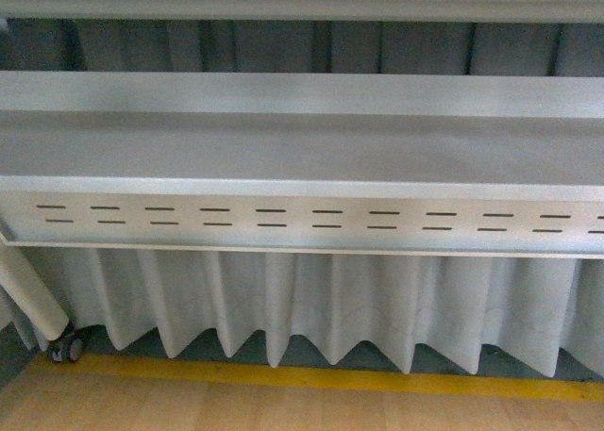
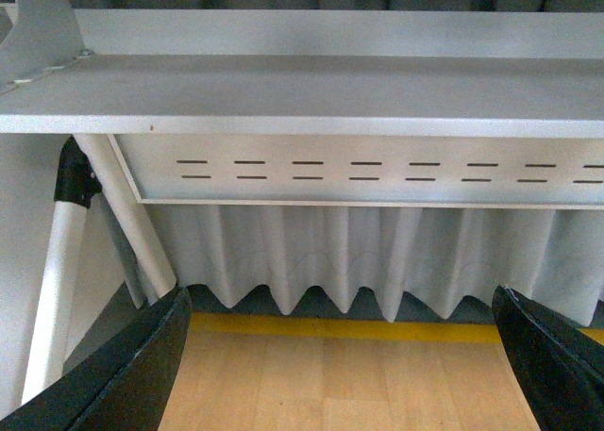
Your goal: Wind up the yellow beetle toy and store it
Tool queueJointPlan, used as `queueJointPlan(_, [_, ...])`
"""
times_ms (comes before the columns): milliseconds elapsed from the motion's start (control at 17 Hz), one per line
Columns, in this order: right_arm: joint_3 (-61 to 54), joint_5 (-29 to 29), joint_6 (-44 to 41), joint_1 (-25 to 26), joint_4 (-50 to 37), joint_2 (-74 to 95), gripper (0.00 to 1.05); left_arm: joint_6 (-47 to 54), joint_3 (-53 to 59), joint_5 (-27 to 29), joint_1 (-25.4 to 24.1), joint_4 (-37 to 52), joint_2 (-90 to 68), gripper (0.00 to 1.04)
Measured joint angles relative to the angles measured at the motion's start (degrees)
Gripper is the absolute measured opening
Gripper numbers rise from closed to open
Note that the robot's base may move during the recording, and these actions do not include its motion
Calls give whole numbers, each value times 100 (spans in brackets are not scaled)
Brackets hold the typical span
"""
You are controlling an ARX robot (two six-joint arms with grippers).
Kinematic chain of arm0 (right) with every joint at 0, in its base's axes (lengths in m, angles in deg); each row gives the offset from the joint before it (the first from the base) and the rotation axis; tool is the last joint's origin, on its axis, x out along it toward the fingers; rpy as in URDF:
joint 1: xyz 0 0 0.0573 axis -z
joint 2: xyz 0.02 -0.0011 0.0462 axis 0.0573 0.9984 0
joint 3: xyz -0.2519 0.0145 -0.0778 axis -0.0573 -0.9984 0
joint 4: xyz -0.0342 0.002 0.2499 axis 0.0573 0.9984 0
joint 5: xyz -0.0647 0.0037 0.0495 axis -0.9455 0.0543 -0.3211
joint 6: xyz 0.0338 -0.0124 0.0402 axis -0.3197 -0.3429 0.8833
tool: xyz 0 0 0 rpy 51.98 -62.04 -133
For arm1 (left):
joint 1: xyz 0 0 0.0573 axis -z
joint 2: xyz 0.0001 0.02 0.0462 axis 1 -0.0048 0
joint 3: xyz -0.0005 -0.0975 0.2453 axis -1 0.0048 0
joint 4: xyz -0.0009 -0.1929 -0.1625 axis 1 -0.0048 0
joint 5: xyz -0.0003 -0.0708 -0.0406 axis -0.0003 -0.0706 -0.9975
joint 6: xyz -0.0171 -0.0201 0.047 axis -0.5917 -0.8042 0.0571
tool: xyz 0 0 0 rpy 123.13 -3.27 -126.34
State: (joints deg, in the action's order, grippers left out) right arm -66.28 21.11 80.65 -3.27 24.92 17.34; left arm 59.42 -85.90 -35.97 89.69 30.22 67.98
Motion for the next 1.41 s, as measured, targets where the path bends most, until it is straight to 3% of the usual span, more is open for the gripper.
queueJointPlan(1415, [0, 2, 0, 0, 0, 0, 98, 0, 0, 0, 0, 0, 0, 98])
